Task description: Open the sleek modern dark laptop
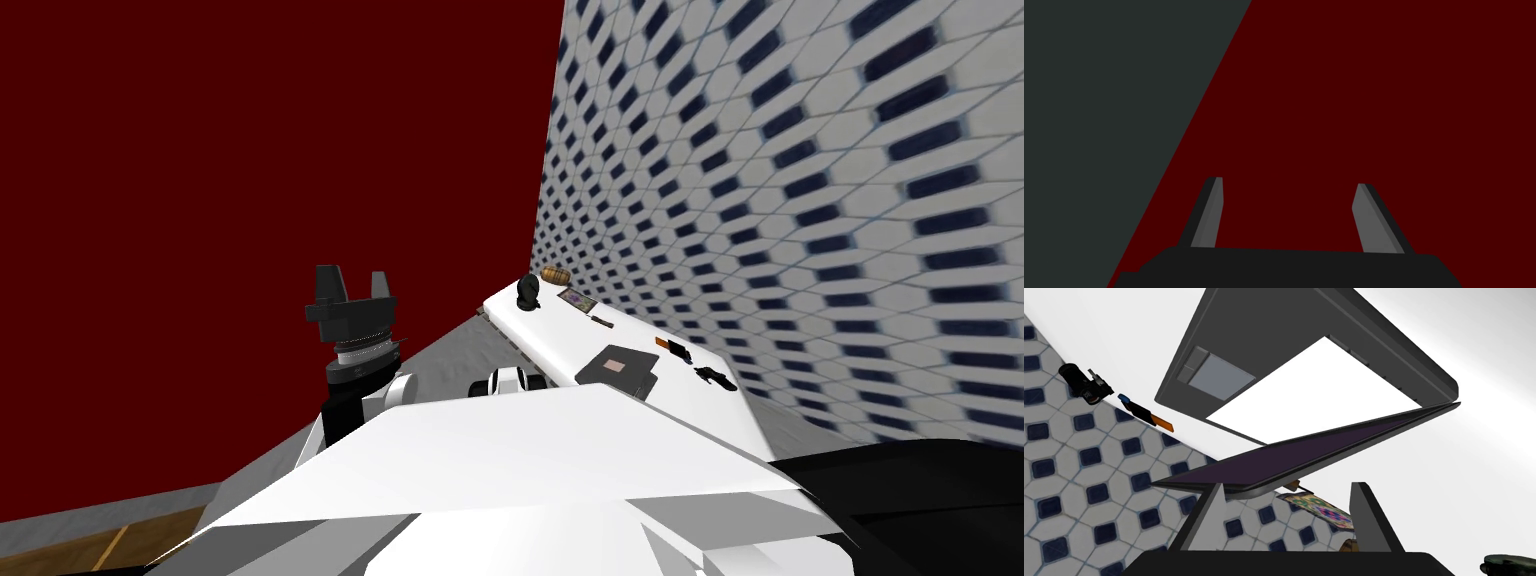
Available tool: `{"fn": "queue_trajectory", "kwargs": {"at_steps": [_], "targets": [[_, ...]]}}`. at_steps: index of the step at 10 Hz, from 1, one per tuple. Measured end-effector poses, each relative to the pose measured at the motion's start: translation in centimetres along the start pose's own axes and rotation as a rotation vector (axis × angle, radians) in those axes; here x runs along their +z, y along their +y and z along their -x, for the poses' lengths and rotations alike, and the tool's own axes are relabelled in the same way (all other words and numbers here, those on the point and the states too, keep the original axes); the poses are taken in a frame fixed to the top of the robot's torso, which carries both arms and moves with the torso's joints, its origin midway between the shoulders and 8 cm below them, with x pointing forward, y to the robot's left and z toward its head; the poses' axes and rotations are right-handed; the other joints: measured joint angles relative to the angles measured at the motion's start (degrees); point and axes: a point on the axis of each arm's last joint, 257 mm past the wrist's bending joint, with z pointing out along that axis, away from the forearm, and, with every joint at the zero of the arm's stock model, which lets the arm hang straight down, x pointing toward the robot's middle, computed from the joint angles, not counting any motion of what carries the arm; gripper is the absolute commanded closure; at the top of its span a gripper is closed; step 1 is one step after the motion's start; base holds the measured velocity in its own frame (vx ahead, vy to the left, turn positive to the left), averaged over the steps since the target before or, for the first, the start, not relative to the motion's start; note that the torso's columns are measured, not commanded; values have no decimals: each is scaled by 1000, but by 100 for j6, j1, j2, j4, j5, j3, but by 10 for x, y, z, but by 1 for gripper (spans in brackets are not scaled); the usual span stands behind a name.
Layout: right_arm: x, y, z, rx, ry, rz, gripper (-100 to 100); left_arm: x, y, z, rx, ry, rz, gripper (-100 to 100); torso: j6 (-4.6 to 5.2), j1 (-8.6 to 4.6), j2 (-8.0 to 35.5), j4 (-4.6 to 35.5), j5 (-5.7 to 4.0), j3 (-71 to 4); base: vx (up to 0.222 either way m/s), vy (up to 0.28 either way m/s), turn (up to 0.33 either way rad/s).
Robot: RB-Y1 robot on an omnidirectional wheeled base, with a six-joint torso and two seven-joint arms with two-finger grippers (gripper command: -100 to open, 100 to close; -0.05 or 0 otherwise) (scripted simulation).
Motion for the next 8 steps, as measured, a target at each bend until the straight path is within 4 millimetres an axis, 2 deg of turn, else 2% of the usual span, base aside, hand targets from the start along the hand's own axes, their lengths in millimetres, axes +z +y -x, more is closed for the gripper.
{"fn": "queue_trajectory", "kwargs": {"at_steps": [1, 4, 6, 7, 8], "targets": [[1, 0, -5, 5, 9, 16, 100, 0, 0, 0, 0, 0, 0, 0, -1, 0, -11, -3, -8, -7, 26, 30, -90], [0, 18, -12, 7, 6, 60, 100, 0, 0, 0, 0, 0, 0, 0, -8, 10, 1, 8, 7, -1, 6, 7, -25], [-2, 15, -8, 8, -7, 71, 100, 0, 0, 0, 0, 0, 0, 0, 5, 20, 9, 6, 23, -5, -8, -9, 27], [-2, 21, -9, 15, -3, 75, -100, 0, 0, 0, 0, 0, 0, 0, 4, 11, 4, 4, 24, -1, 10, 36, 71], [-3, 10, -17, 19, 1, 67, -100, 0, 0, 0, 0, 0, 0, 0, 41, 39, 13, -10, 59, -19, 36, 51, 16]]}}
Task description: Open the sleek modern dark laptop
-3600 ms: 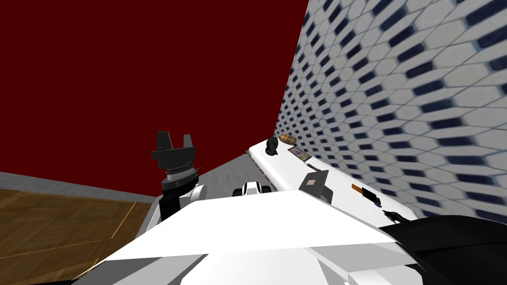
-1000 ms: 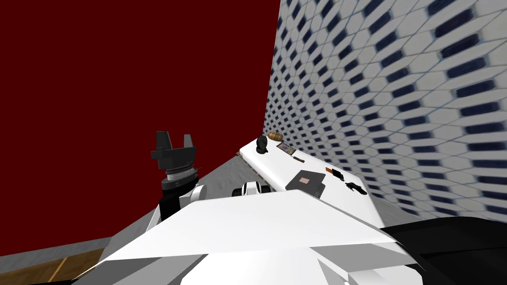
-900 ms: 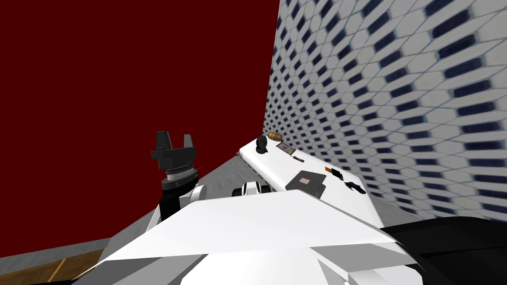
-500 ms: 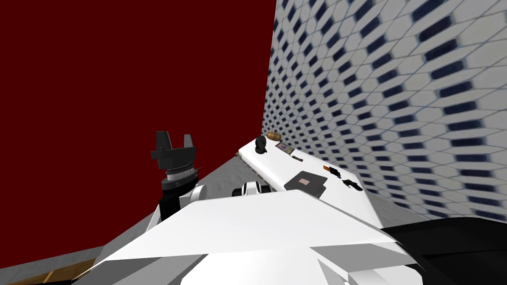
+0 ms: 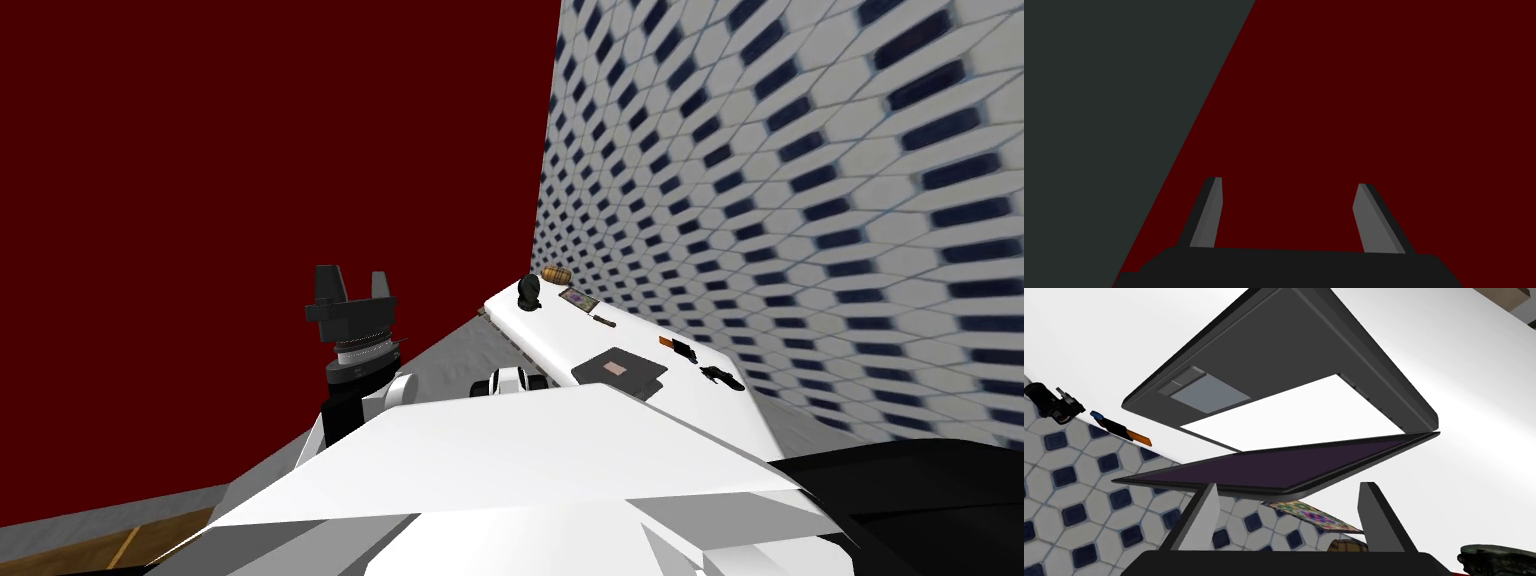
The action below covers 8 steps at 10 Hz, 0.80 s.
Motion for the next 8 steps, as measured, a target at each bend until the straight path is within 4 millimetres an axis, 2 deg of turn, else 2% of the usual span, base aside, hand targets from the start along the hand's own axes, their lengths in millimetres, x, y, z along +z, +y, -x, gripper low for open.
{"fn": "queue_trajectory", "kwargs": {"at_steps": [3, 6, 8], "targets": [[-6, -23, -6, 9, -1, -11, -100, 0, 0, 0, 0, 0, 0, 0, 28, 46, 27, -6, 39, -6, 47, 65, 45], [-14, -66, -13, 26, 6, -32, -100, 0, 0, 0, 0, 0, 0, 0, 28, 39, 25, -6, 35, -7, 64, 79, 66], [-19, -77, -19, 36, 7, -37, -100, 0, 0, 0, 0, 0, 0, 0, 29, 23, 43, -2, 30, 5, 20, 40, 22]]}}
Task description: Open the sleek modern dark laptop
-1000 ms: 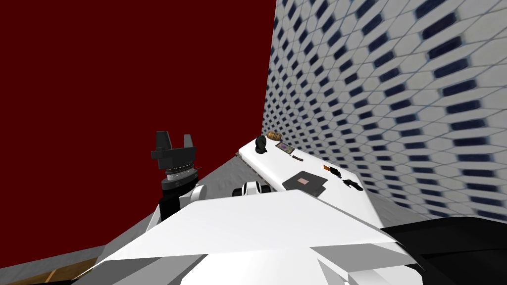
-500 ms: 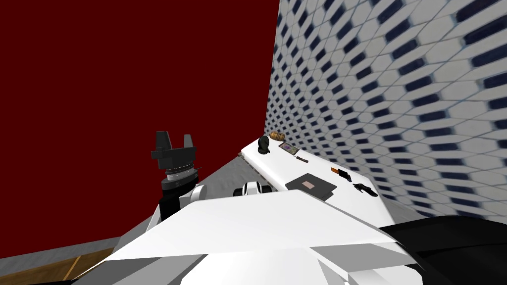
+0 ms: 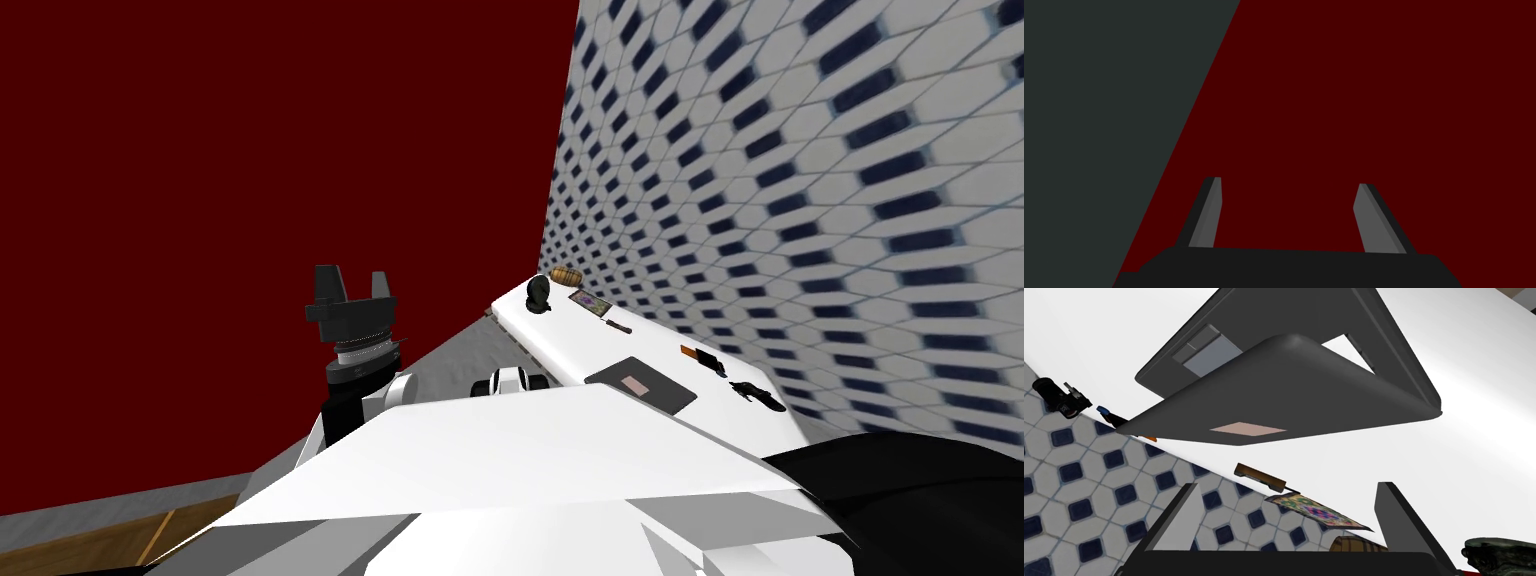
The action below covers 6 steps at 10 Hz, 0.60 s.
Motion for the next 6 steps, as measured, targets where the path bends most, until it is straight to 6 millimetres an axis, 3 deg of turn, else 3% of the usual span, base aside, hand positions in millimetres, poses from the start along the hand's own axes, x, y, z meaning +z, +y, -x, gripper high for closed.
{"fn": "queue_trajectory", "kwargs": {"at_steps": [5, 6], "targets": [[-24, -72, -15, 16, 7, -23, -100, 0, 0, 0, 0, 0, 0, 0, 0, 23, -21, -6, 8, -14, 71, 91, 71], [-25, -74, -14, 20, 6, -22, 0, 0, 0, 0, 0, 0, 0, 0, 0, -4, -3, -1, -1, -2, 10, 13, -3]]}}
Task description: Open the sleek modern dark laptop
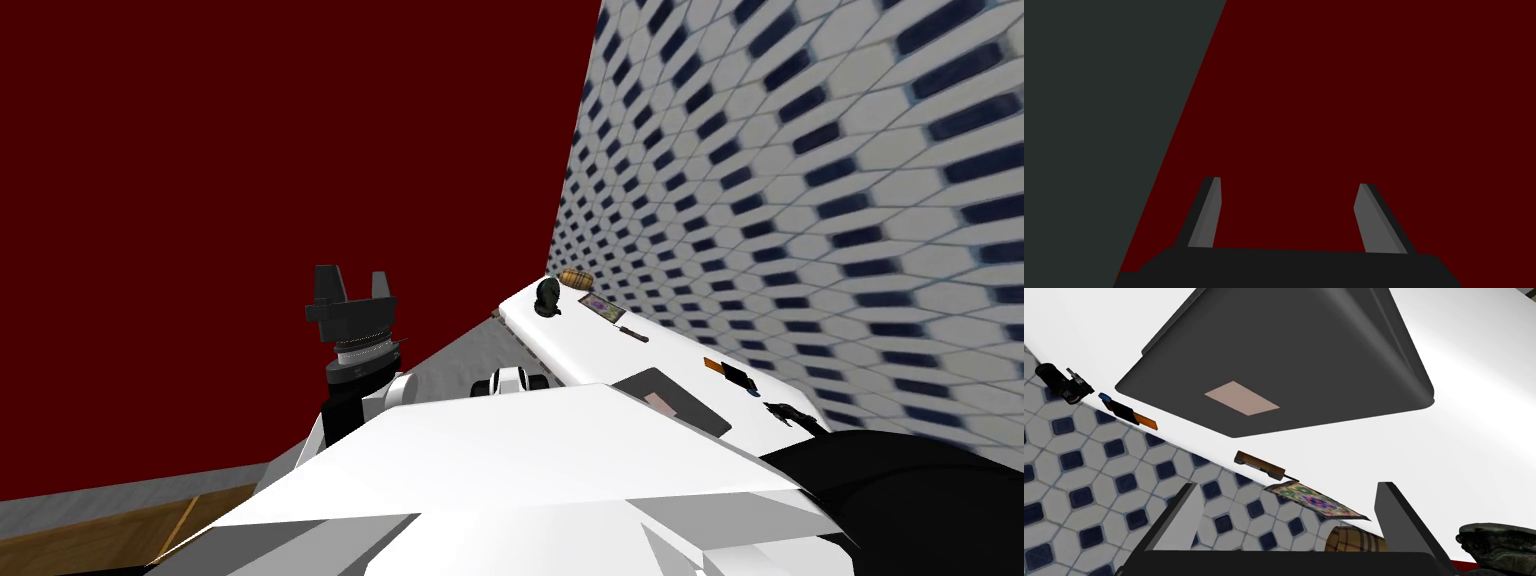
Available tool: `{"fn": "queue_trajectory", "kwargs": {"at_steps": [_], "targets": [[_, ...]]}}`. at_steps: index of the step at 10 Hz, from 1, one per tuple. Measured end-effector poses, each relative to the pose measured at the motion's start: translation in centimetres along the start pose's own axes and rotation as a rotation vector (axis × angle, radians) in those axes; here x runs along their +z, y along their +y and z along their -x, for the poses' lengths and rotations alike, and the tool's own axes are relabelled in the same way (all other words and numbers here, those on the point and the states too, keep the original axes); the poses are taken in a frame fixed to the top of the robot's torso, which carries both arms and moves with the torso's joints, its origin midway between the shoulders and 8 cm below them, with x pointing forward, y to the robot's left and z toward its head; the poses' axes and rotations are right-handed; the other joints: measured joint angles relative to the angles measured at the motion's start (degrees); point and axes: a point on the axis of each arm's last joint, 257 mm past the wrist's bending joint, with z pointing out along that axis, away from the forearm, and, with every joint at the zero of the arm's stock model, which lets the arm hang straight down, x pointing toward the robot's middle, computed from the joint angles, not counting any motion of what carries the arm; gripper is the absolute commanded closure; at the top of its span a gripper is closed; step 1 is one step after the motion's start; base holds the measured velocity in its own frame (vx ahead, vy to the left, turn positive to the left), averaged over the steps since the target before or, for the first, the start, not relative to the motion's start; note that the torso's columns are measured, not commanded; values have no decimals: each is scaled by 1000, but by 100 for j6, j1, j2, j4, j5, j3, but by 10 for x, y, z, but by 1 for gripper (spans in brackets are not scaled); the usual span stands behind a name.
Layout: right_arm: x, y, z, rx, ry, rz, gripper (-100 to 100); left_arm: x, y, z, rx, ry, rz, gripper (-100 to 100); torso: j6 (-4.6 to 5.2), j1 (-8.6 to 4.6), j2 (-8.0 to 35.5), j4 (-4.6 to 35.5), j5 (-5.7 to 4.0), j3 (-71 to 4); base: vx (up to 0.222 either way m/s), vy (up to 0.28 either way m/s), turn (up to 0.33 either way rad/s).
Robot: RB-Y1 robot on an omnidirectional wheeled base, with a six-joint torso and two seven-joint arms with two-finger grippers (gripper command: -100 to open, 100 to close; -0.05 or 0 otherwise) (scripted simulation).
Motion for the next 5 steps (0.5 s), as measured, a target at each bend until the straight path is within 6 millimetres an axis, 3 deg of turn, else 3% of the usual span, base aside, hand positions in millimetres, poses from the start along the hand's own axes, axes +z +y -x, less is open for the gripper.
{"fn": "queue_trajectory", "kwargs": {"at_steps": [5], "targets": [[0, 0, 0, 0, 0, 0, 0, 0, 0, 0, 0, 0, 0, 0, -1, 20, -12, -3, 6, -8, 1, 1, 0]]}}
